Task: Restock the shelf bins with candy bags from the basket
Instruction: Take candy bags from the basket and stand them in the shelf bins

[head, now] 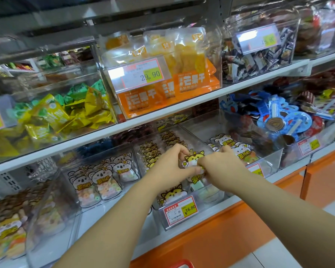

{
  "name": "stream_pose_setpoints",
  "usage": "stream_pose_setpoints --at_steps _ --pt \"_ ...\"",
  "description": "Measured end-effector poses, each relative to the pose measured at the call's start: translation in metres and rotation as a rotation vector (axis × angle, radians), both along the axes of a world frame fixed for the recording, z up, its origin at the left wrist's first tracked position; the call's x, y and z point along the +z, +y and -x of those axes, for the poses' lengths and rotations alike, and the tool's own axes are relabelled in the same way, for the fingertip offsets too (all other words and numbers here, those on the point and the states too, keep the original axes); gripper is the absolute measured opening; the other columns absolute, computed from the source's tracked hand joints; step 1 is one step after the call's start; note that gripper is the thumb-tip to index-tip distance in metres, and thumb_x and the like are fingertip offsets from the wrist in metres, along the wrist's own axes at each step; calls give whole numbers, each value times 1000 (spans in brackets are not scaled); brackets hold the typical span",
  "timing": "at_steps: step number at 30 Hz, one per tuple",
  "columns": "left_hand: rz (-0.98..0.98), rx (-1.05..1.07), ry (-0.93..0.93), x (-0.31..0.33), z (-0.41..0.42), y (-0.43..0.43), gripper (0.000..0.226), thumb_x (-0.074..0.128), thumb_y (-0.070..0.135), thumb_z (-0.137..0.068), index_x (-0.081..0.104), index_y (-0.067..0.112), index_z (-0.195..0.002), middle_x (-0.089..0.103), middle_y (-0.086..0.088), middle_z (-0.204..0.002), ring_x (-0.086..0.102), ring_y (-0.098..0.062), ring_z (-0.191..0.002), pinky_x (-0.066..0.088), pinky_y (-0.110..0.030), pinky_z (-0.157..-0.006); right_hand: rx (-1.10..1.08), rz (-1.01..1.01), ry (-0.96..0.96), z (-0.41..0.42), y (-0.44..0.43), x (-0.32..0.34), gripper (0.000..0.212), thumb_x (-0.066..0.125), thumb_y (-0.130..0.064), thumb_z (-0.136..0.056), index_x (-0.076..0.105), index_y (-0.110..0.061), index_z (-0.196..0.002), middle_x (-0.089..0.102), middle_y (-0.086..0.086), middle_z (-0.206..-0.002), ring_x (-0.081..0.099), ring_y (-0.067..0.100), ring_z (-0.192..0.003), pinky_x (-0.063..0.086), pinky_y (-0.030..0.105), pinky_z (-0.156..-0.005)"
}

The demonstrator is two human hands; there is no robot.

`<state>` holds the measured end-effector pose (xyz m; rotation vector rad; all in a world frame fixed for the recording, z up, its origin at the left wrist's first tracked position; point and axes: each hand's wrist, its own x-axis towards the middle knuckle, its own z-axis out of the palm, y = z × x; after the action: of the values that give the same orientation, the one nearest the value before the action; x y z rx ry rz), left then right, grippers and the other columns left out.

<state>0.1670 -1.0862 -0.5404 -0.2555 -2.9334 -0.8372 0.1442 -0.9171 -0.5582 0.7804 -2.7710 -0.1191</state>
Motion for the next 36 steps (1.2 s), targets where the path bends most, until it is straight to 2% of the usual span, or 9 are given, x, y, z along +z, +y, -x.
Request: stream_pose_setpoints --at_steps 3,5,9,13,17,20,22,26,36 --pt "-82 17 -15 -2 1 -3 17 54 39 -101 53 29 -115 61 9 -101 62 -18 -94 49 -29 -76 -76 12 86 2 3 1 21 61 -20 -90 61 -27 -110 54 1 -117 47 25 -117 31 40 -93" --pt "-99 43 -18 -1 4 -6 21 49 29 -104 48 31 -125 67 10 -93 66 -21 -86 50 -33 -70 -96 9 86 3 7 -1 31 61 -15 -89 60 -25 -119 51 2 -122 44 26 -120 32 40 -94" --pt "32 5 -106 4 16 -6 37 61 32 -98 54 28 -134 73 8 -106 65 -4 -87 49 -25 -75 -130 2 24 6 10 -7 41 58 -4 -84 47 -20 -120 65 2 -108 45 27 -117 32 42 -98" --pt "192 7 -138 5 26 -1 39 58 34 -100 56 20 -137 64 -2 -129 61 -17 -111 50 -33 -95 -126 16 -20 10 8 -11 41 60 -5 -85 46 -20 -120 67 4 -97 44 29 -123 11 58 -118" --pt "272 -19 -136 5 25 -1 31 53 32 -103 58 12 -127 66 -12 -120 63 -29 -107 48 -31 -81 -116 -95 -56 10 2 -2 19 56 -7 -91 60 -21 -104 61 2 -91 40 29 -131 -7 69 -115" --pt "333 9 -90 1 25 -2 29 54 29 -103 59 10 -123 66 -15 -117 63 -32 -105 52 -38 -87 -99 -121 -21 9 -6 6 15 53 -6 -91 56 -20 -88 40 -3 -68 48 31 -122 -10 68 -115" --pt "373 43 -49 -3 25 -4 22 54 26 -102 61 8 -114 67 -14 -107 64 -33 -98 54 -45 -85 -81 -109 47 9 -7 5 16 55 -5 -90 62 -19 -88 44 -2 -66 51 32 -118 -14 69 -113" --pt "338 56 -47 -3 25 -6 22 56 27 -102 64 14 -117 68 -10 -110 64 -31 -102 54 -42 -88 32 -163 130 6 -2 -3 18 58 -5 -86 67 -20 -90 69 12 -110 26 30 -146 -26 68 -107" --pt "577 -106 -292 10 37 17 15 57 17 -101 56 11 -87 52 -10 -82 47 -24 -78 32 -29 -65 -18 -118 -34 11 2 0 27 58 -8 -92 61 -22 -115 66 1 -106 38 25 -135 -11 71 -111"
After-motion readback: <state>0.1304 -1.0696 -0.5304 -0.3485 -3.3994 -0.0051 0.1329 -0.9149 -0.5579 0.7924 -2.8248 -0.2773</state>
